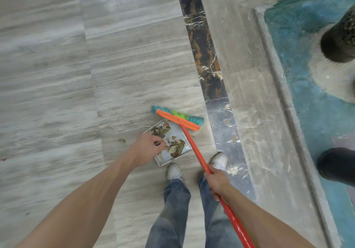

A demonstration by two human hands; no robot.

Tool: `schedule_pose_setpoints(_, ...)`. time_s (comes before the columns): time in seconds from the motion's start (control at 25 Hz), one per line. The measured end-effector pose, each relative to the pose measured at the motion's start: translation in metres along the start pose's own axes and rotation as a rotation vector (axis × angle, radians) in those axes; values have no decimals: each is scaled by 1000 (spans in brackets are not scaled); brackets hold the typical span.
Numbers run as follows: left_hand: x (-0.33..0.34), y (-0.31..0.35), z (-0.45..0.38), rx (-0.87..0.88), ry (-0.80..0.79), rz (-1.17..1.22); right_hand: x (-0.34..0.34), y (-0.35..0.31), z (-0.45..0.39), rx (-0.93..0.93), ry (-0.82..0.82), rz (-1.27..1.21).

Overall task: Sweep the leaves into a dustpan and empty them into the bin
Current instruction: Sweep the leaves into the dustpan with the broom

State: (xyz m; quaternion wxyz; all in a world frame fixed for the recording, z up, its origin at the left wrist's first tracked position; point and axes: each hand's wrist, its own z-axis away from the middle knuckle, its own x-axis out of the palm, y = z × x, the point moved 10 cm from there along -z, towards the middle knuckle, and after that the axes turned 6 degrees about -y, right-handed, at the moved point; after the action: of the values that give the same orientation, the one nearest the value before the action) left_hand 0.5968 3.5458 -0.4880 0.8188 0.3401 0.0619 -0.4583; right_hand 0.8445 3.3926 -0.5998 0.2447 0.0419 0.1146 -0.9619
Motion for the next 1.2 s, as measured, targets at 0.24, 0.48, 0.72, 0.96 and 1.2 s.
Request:
schedule_pose_setpoints(0.24,-6,1,27,21,22,51,9,14,78,-60,-70,-66)
schedule_pose_setpoints(0.48,11,-14,31,23,-67,-39,-55,24,67,38,228,-207)
schedule_pose_setpoints(0.72,14,-17,25,49,-39,-73,29,40,64,135,66,-277)
schedule_pose_setpoints(0.96,7,-25,54,113,-2,14,73,17,101,40,-50,-257)
schedule_pose_setpoints(1.2,-22,-71,96,56,107,137,6,-14,108,-43,-19,-343)
